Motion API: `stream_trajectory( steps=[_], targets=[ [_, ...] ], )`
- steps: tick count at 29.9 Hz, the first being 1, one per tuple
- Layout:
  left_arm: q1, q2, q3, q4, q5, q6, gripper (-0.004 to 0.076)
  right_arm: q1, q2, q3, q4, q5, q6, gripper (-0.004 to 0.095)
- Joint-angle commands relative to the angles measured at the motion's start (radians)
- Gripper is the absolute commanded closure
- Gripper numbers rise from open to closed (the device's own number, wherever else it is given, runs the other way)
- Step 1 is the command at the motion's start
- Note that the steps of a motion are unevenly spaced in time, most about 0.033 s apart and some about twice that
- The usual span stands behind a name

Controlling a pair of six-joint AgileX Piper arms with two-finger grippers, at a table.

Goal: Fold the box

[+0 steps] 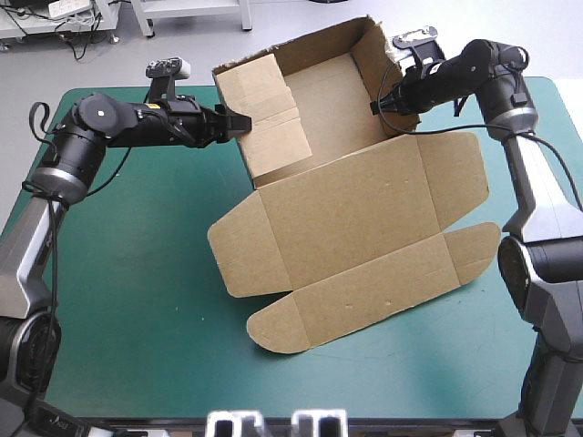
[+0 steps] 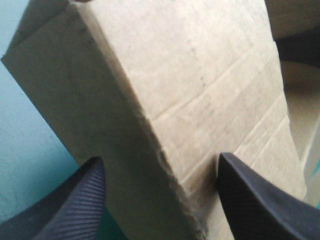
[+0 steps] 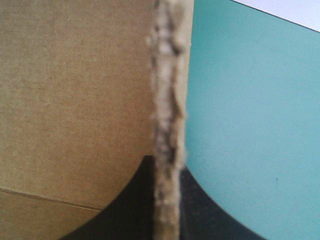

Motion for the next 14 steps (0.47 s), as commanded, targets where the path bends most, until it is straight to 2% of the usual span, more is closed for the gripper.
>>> stream_trajectory(
  steps=[1, 5, 12, 14],
  targets=[
    [-0.063, -0.045, -0.044, 0.131, -0.138, -0.189, 0.027, 0.014, -0.06, -0.035, 0.086, -0.045, 0.002, 0.0931],
    [-0.118, -0.017, -0.044, 0.274, -0.145, -0.357, 0.031, 0.037, -0.06, -0.035, 0.086, -0.063, 0.008, 0.0931],
    [-0.141, 0.043, -0.044, 0.326, -0.125, -0.467, 0.0319, 0.074, -0.06, -0.035, 0.094, -0.066, 0.021, 0.0931],
    [-0.141, 0.052, -0.044, 0.398, -0.1, -0.515, 0.0332, 0.074, -0.06, -0.035, 0.164, -0.066, 0.021, 0.0931]
  ],
)
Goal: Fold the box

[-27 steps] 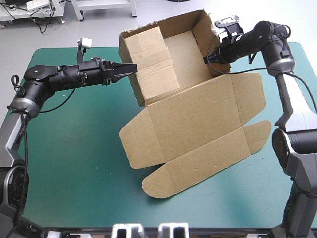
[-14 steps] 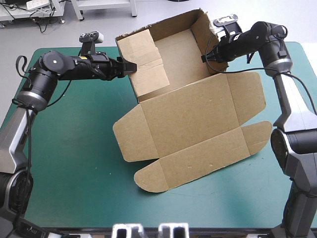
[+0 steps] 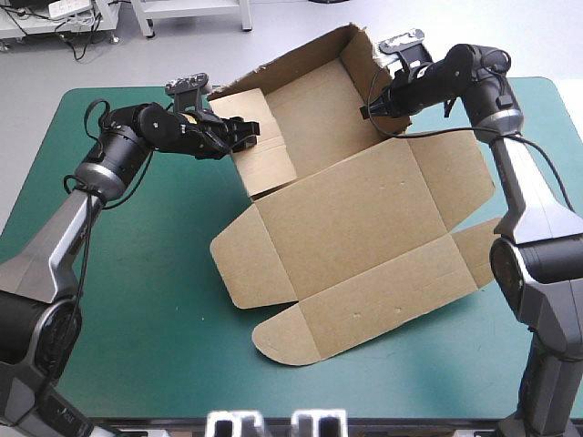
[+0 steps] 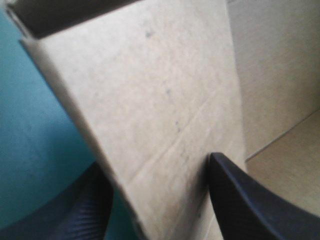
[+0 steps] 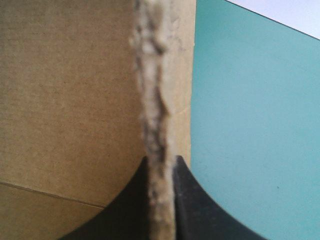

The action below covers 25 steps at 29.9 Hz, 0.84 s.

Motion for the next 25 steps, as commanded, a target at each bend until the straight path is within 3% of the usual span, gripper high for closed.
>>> stream_trajectory(
  steps=[1, 5, 12, 15, 17, 19, 25],
  targets=[
    [-0.015, -0.026, -0.029, 0.038, -0.011, -0.067, 0.0334, 0.024, -0.065, -0.035, 0.257, -0.04, 0.004, 0.0931],
    [-0.015, -0.028, -0.029, 0.11, 0.015, -0.117, 0.0334, 0.024, -0.065, -0.035, 0.358, -0.049, -0.034, 0.0931],
    [-0.013, -0.026, -0.029, 0.077, -0.058, -0.235, 0.0345, 0.024, -0.065, -0.035, 0.354, -0.041, -0.034, 0.0931],
    [-0.013, -0.024, -0.029, 0.04, -0.09, -0.238, 0.0475, 0.024, -0.065, -0.035, 0.327, -0.027, -0.034, 0.0932],
    [-0.013, -0.024, -0.029, 0.029, -0.102, -0.216, 0.0634, 0.024, -0.065, -0.035, 0.294, -0.003, -0.039, 0.0932],
    [-0.015, -0.024, -0.029, -0.008, -0.111, -0.148, 0.0731, 0.024, -0.065, -0.035, 0.248, 0.023, -0.039, 0.0932],
    [-0.022, -0.024, -0.029, -0.075, -0.134, -0.013, 0.0734, 0.024, -0.049, -0.035, 0.111, 0.116, -0.013, 0.0931]
  ],
)
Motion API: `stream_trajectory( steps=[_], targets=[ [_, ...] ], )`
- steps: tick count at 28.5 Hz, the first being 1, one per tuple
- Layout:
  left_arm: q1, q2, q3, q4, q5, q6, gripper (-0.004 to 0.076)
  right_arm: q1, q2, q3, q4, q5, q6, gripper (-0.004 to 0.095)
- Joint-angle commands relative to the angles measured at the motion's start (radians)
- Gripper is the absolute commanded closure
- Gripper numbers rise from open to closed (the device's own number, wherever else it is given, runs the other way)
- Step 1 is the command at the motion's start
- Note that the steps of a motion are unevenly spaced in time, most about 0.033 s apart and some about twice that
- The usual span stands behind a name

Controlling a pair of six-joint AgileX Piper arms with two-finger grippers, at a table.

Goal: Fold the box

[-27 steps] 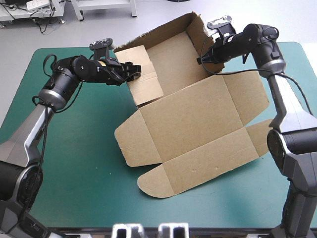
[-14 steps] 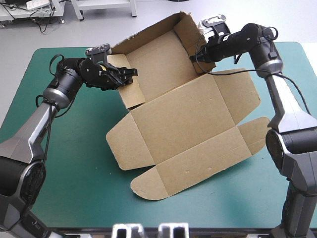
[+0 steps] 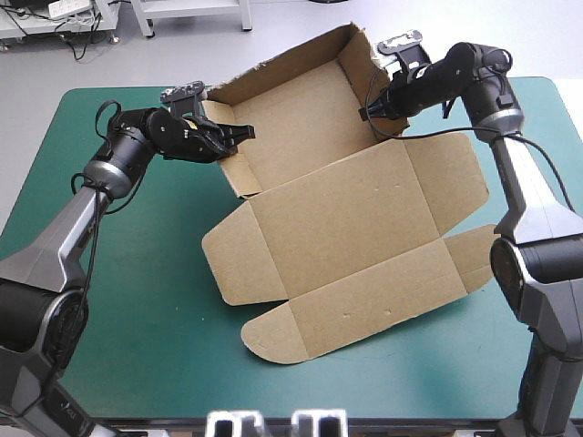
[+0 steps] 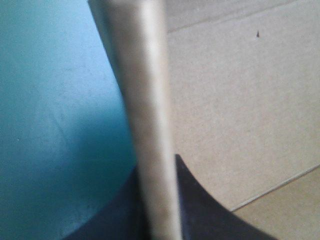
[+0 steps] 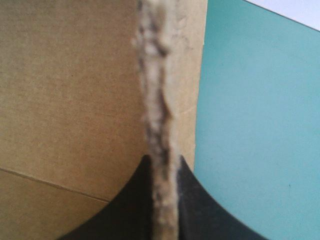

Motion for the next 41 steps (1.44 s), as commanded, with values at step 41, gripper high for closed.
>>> stream_trajectory(
  steps=[41],
  targets=[
    [-0.169, 0.445, -0.683, 0.263, 0.521, 0.084, 0.0734, 0.031, 0.004, 0.288, -0.189, 0.146, 0.231, 0.0932]
  ],
)
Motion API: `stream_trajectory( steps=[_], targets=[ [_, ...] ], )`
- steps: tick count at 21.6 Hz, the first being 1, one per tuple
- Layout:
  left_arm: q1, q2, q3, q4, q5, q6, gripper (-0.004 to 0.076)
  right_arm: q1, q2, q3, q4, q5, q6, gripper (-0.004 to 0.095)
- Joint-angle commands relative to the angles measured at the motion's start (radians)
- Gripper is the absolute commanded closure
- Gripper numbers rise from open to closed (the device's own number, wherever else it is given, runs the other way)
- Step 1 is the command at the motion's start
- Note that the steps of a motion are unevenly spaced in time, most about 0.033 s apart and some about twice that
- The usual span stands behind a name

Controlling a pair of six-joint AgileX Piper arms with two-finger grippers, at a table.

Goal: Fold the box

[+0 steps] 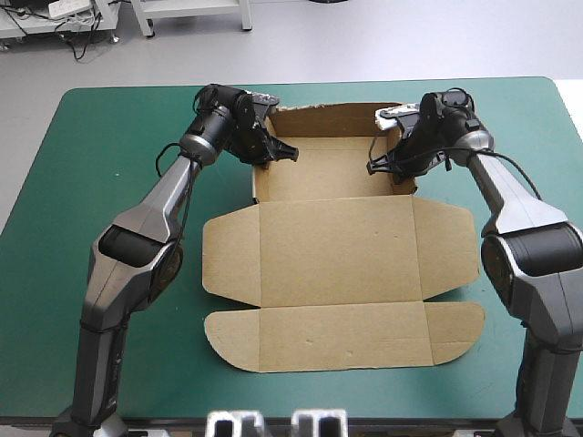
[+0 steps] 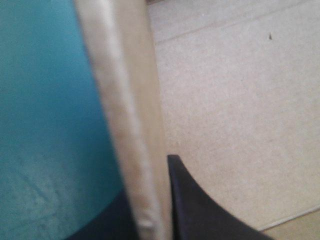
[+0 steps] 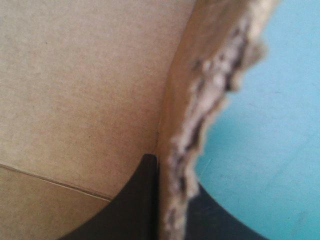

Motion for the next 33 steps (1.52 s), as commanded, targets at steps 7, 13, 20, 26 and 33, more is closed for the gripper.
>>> stream_trajectory(
  steps=[7, 13, 20, 26, 33],
  targets=[
    [-0.024, -0.08, 0.032, -0.101, 0.04, 0.028, 0.0647, 0.007, -0.038, -0.016, 0.043, 0.102, -0.05, 0.0911],
    [-0.024, -0.095, 0.028, 0.024, 0.04, 0.035, 0.0194, -0.001, -0.038, -0.026, 0.026, 0.102, -0.064, 0.0261],
    [0.058, -0.157, -0.011, 0.066, 0.038, 0.044, 0.0189, -0.081, -0.057, -0.195, 0.161, 0.102, -0.039, 0.0076],
    [0.106, -0.28, -0.132, -0.006, 0.038, 0.056, 0.0199, -0.094, -0.152, -0.279, 0.195, 0.102, -0.08, 0.008],
    [0.104, -0.64, 0.117, -0.107, 0.04, 0.266, 0.0664, -0.094, -0.291, -0.275, 0.175, 0.102, -0.159, 0.0098]
  ],
)
